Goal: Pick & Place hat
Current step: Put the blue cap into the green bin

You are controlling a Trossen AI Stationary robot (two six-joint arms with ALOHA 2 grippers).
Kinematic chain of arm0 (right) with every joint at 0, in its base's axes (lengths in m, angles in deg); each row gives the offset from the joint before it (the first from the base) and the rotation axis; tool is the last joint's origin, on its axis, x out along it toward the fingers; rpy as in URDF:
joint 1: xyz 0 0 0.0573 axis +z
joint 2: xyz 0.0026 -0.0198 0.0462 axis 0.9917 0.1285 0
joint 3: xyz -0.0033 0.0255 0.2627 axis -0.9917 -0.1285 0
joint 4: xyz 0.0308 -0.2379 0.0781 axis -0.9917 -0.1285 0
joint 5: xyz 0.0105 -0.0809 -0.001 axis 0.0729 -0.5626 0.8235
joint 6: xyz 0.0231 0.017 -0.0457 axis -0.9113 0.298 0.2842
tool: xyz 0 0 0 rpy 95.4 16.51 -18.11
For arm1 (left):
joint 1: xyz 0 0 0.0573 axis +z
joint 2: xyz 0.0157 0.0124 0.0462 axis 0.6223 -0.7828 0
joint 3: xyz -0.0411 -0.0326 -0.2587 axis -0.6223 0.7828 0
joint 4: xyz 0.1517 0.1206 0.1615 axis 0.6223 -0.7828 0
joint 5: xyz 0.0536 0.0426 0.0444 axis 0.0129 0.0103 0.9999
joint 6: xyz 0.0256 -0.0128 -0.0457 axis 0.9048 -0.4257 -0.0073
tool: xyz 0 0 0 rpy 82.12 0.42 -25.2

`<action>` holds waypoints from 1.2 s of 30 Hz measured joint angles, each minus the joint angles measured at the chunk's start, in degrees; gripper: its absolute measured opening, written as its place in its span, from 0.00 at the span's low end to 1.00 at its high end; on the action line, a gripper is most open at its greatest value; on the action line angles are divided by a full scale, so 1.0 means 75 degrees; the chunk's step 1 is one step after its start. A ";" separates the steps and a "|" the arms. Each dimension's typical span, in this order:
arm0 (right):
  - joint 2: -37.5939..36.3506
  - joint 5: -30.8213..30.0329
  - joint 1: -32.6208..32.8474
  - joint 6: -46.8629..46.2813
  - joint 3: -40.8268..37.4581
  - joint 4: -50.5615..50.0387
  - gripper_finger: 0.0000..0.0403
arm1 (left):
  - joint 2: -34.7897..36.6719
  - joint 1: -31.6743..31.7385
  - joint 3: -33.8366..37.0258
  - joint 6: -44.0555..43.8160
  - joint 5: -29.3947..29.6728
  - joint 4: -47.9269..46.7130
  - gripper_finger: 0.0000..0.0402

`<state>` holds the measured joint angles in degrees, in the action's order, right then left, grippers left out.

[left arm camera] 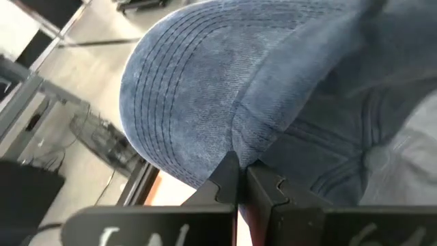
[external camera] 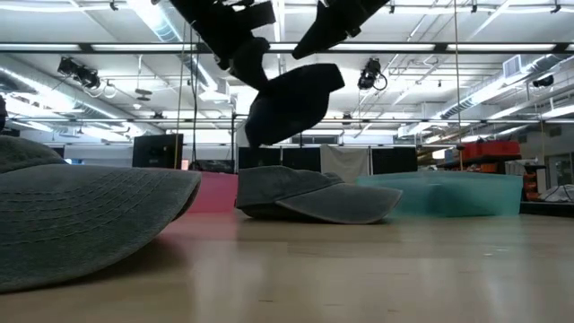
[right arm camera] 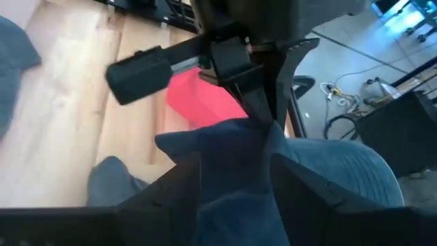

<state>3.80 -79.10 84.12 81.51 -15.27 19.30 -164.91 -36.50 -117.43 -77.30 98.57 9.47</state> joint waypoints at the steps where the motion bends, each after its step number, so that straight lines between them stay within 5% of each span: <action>1: -0.0001 -0.0081 -0.0018 0.0042 0.0000 -0.0003 0.45 | 0.0000 -0.0034 -0.0001 0.0127 -0.0089 0.0090 0.02; 16: 0.0138 -0.0341 -0.0321 0.0462 0.0003 -0.0607 0.38 | 0.0058 -0.0388 0.0013 0.0816 -0.0135 0.0780 0.02; 22: 0.0168 -0.0696 -0.0332 0.0443 0.0003 -0.0532 0.27 | 0.0058 -0.0321 0.0014 0.0805 -0.0137 0.0827 0.02; 28: 0.0168 -0.0765 -0.0380 0.0070 0.0003 -0.0721 0.04 | 0.0058 -0.0293 0.0014 0.0790 -0.0198 0.0987 0.02; 36: 0.0188 -0.0704 -0.0385 -0.1052 -0.0020 -0.1491 0.02 | 0.0082 0.0006 -0.0007 0.0852 -0.0094 0.1058 0.17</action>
<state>5.21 -84.38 81.23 73.62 -15.42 8.12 -164.30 -36.46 -117.48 -70.91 97.86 17.40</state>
